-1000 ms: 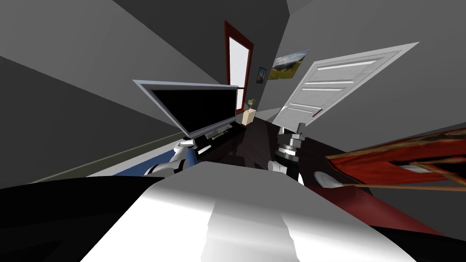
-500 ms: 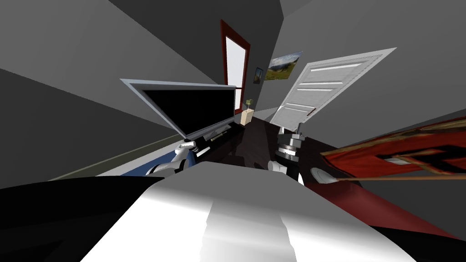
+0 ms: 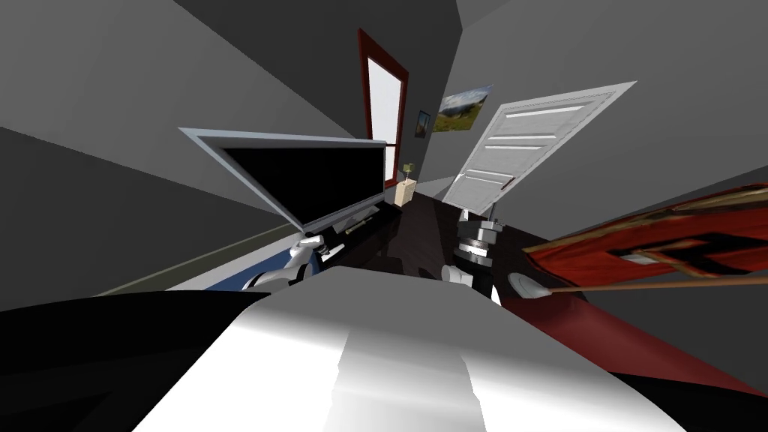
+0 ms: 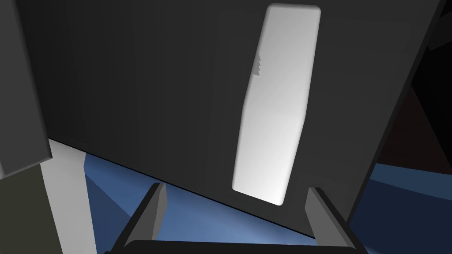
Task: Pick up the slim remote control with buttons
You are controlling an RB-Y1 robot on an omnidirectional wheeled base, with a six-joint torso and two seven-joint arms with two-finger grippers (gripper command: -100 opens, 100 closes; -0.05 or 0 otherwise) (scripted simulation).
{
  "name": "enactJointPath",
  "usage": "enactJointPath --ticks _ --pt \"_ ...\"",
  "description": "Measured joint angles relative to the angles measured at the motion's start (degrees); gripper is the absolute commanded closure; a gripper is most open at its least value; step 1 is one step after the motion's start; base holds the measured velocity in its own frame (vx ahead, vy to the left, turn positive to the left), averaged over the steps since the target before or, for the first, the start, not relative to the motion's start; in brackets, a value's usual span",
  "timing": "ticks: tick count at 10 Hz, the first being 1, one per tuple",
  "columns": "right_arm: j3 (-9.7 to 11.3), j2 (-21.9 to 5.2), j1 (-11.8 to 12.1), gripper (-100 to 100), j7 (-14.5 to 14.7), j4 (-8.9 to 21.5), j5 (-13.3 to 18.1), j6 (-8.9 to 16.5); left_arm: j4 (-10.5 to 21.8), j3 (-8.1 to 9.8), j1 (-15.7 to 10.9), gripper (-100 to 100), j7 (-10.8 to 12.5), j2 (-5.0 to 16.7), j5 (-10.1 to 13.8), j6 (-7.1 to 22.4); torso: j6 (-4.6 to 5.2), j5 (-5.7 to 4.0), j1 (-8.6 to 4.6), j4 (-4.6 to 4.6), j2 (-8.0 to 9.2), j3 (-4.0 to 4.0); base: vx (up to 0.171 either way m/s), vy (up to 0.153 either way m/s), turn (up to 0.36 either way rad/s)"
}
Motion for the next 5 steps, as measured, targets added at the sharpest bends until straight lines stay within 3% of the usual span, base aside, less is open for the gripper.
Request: enactJointPath --ticks 5 --pt "0.0 0.0 0.0 0 0.0 0.0 0.0 0.0 1.3 0.12 0.2 -100 -0.3 -0.4 0.9 0.8 0.0 -0.01 -0.02 0.01 0.03 0.02 0.01 0.006 -0.023"
